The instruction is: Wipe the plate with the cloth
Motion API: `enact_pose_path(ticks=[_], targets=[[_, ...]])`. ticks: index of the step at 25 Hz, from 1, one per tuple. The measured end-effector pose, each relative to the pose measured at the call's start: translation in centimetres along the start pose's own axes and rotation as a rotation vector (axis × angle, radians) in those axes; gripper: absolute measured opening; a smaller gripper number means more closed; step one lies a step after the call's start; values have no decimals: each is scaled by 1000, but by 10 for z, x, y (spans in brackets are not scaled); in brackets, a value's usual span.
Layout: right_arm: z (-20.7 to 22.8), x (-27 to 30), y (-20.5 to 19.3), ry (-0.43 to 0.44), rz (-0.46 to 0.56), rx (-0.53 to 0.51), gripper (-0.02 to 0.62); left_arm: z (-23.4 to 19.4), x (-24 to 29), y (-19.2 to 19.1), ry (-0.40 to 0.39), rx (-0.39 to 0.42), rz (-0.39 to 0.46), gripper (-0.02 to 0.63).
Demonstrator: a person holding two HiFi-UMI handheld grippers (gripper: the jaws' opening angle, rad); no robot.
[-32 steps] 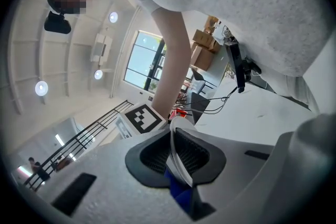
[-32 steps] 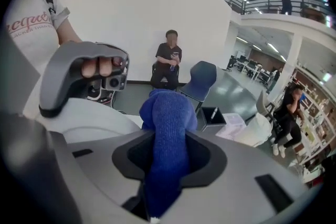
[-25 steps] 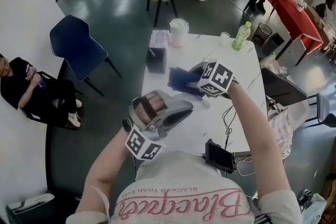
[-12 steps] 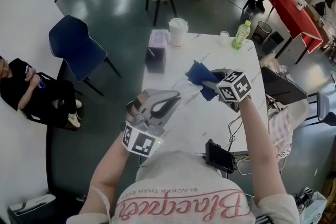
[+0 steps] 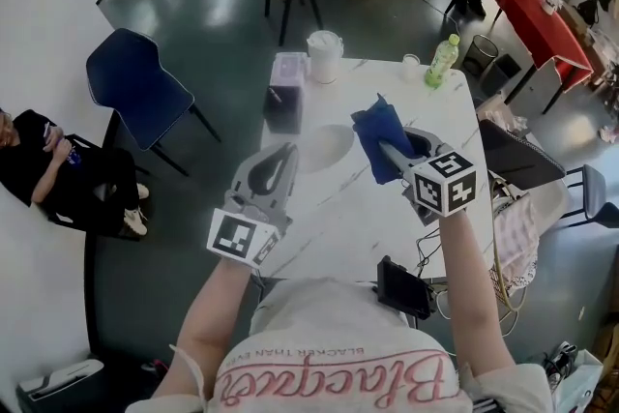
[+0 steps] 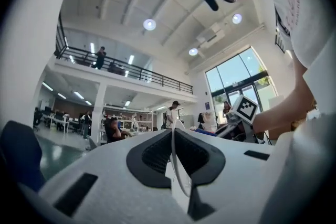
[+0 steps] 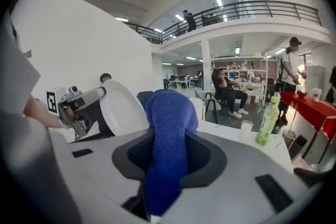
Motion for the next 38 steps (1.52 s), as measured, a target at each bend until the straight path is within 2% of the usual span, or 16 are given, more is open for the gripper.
enact_pose_path(ticks=[7, 13, 18, 25, 38], targets=[[-12, -15, 6, -47, 132, 111, 114, -24, -2, -6, 117, -251, 45, 17], [-24, -27, 11, -113, 193, 136, 112, -24, -6, -8, 177, -331, 78, 17], [-29, -29, 8, -132, 214, 157, 110, -24, -9, -13, 212, -403, 100, 17], [-33, -36, 8, -154, 241, 175, 110, -19, -5, -8, 209, -430, 113, 17], [-33, -48, 7, -158, 265, 182, 110, -7, 0, -1, 198, -422, 100, 17]])
Point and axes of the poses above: the fingertips, and each gripper's own axes: x forward along the fingers, z to its right, y out of its top, the point moved 7 cm from there along -x, backward along the fingers, and after that the axes turned 2 degrees about -z, right-handed, at the moved point
